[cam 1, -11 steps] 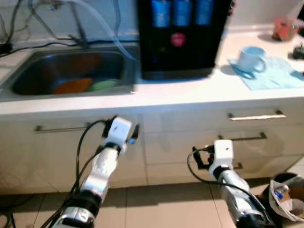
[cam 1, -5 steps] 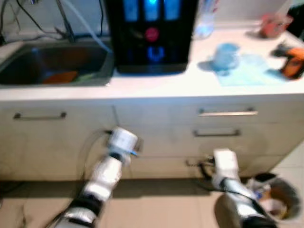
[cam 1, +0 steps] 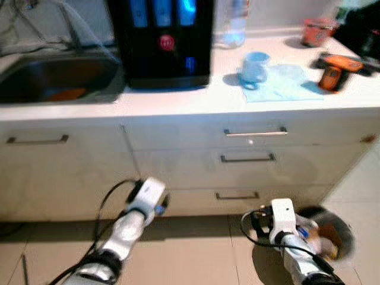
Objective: Kitchen organization
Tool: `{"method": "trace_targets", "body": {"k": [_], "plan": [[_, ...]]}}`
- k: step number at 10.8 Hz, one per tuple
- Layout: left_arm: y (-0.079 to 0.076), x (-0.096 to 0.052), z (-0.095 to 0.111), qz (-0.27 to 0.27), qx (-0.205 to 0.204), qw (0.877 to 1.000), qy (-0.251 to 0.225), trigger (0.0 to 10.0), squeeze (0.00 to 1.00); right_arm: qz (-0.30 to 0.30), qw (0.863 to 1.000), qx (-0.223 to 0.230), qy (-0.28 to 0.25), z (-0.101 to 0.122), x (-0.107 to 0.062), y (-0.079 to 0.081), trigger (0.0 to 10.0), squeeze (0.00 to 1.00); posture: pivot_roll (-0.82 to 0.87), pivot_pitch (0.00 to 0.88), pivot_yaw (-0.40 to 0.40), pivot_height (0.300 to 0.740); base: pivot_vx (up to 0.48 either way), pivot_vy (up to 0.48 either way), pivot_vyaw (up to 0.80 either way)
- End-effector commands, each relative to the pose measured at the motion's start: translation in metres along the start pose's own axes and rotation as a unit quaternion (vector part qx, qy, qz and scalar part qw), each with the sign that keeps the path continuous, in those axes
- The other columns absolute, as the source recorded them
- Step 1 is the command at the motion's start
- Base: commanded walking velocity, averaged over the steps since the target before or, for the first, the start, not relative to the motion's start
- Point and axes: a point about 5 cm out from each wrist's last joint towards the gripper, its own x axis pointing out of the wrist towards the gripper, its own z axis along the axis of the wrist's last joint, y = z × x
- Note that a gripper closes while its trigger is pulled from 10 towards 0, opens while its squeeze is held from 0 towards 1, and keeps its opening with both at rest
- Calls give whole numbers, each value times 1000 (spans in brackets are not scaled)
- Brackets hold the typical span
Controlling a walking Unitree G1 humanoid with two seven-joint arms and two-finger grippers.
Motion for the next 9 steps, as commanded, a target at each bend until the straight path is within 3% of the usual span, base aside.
{"method": "trace_targets", "body": {"k": [1,3,9], "plan": [[2,-3,-10,3,1,1000,28,10000,0,-6,1000,-3,6,-1,0,-1,10000,0,-26,0,52,740,0,0,-800],[3,-7,-24,9,-14,998,64,10000,0,-6,999,-11,30,-12,-2,0,10000,0,-28,0,48,740,0,0,-800],[4,-13,-40,12,-20,993,115,10000,0,-8,995,-45,88,-41,-12,2,10000,0,-37,0,55,740,0,0,-800]]}}
